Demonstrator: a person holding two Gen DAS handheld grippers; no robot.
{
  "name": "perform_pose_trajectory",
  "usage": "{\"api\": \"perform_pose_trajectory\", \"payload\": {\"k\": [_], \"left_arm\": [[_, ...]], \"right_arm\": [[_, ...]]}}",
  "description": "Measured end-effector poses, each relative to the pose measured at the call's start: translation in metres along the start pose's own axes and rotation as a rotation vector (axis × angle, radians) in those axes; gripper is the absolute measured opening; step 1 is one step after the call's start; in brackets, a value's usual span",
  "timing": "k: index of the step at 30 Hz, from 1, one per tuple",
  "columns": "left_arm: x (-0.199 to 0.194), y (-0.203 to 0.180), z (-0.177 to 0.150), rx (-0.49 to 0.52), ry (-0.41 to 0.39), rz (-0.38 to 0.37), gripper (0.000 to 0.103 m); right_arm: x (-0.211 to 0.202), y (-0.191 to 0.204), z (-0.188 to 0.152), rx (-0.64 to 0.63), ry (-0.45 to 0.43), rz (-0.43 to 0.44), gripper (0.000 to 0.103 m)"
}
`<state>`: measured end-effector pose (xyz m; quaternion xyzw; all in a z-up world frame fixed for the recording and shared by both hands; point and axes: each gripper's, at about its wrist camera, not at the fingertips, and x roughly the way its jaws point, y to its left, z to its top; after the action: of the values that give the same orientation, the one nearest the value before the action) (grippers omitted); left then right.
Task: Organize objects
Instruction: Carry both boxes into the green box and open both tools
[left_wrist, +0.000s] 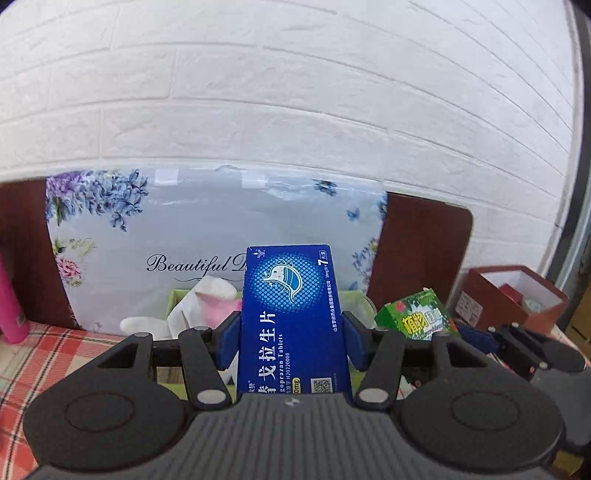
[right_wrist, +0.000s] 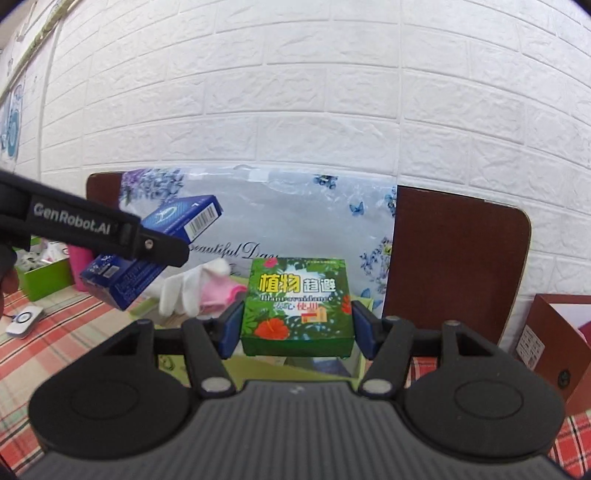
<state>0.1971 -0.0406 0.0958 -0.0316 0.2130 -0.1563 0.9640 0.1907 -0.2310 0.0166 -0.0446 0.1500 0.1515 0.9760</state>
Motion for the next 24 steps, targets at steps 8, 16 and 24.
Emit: {"api": "perform_pose_trajectory", "payload": {"k": [8,16,24], "left_arm": [[0.066,0.019,-0.001,-0.015,0.031,0.037,0.059],[0.083,0.041,-0.033,-0.053,0.065,0.078,0.092],[0.061,0.037,-0.033,-0.079,0.089,0.087,0.092]], "right_arm": [[0.071,0.002,-0.006,-0.016,0.027,-0.016,0.061],[0.09,0.008,-0.033,-0.081,0.062,-0.006,0.102],[0.063,0.008,-0.032,-0.065,0.069,-0.033,0.103]]}}
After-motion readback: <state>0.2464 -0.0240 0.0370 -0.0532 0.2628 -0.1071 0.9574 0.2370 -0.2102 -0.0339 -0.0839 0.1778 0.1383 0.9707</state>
